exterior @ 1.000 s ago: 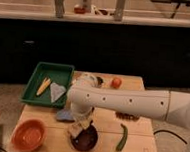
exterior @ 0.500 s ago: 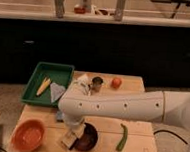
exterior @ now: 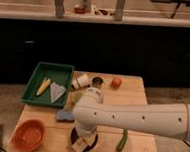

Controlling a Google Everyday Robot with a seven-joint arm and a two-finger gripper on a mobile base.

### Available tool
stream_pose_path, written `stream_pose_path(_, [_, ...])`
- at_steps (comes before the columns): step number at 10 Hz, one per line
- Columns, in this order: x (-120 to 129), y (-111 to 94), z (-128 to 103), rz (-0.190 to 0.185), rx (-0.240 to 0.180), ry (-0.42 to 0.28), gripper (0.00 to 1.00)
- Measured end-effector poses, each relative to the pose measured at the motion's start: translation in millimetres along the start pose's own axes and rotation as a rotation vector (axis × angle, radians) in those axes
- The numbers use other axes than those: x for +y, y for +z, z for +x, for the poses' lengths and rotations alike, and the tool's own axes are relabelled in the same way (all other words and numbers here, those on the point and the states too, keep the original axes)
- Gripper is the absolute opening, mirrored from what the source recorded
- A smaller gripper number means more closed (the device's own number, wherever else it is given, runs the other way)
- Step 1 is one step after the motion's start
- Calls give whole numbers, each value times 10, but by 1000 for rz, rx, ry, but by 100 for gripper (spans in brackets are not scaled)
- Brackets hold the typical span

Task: Wipe purple bowl with eraser

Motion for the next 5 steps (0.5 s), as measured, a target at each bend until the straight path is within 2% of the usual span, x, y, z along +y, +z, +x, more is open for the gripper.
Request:
stream_pose_path(3, [122, -14, 215, 3, 21, 76, 0])
stream_pose_path(5, [60, -8, 386, 8, 28, 105, 0])
